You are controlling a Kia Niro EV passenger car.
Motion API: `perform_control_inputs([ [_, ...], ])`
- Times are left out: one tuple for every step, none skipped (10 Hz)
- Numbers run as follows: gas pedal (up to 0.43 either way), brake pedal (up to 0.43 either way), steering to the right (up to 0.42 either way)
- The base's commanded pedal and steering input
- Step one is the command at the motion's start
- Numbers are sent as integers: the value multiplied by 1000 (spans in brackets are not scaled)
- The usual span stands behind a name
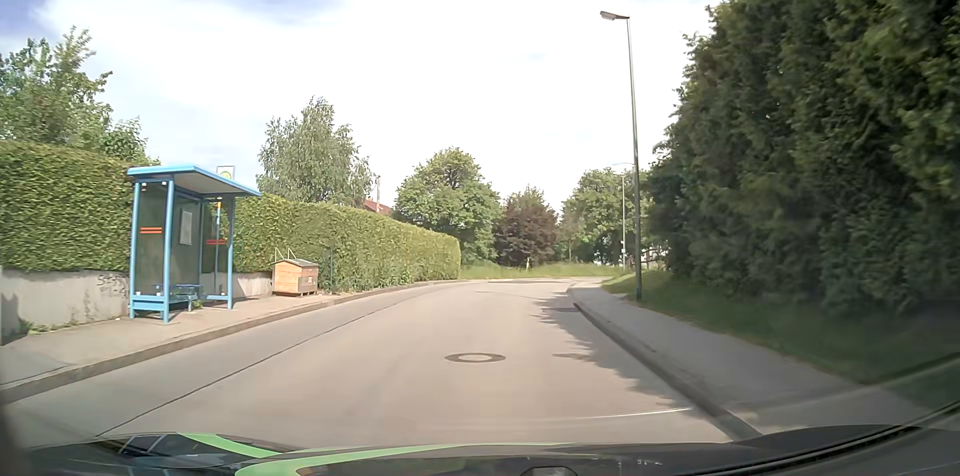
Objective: Follow the waypoints while adhering to traffic rules and regulations
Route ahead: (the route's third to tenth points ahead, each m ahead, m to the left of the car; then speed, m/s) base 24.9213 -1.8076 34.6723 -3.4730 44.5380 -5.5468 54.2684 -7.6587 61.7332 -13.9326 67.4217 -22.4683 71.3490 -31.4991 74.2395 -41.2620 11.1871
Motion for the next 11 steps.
perform_control_inputs([
  [220, 0, -5],
  [209, 0, -1],
  [209, 0, 3],
  [197, 0, 5],
  [189, 0, 6],
  [189, 0, 9],
  [177, 0, 12],
  [177, 0, 15],
  [169, 0, 17],
  [169, 0, 17],
  [157, 0, 18],
])
